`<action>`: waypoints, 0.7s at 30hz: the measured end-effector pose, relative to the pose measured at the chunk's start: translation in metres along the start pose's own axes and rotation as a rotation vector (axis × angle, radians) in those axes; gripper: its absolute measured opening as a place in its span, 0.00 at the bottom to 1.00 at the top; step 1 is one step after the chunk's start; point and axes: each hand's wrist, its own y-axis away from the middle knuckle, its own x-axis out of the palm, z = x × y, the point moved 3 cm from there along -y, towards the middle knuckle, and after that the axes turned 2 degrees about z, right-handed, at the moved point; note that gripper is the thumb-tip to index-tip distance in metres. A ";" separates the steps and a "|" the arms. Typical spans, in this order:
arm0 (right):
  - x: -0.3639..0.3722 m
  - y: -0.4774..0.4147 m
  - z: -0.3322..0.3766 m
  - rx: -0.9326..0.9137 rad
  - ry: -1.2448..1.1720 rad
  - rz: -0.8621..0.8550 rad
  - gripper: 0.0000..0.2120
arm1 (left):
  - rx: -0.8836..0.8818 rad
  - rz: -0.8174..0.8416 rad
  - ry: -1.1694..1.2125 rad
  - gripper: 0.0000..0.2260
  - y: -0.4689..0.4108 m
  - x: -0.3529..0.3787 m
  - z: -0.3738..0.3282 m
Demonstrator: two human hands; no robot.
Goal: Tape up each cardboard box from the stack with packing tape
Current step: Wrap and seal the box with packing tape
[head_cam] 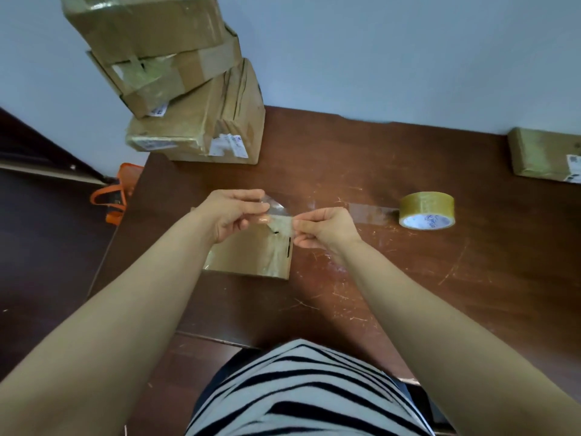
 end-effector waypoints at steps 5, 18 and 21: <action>0.017 -0.003 -0.010 0.039 0.175 -0.083 0.06 | 0.039 -0.069 -0.063 0.17 -0.007 -0.009 0.003; 0.031 -0.020 -0.015 0.075 0.238 -0.116 0.11 | 0.241 -0.151 -0.369 0.15 -0.045 -0.014 0.007; 0.032 -0.030 -0.017 0.068 0.284 -0.123 0.11 | 0.234 -0.150 -0.390 0.15 -0.052 -0.017 0.006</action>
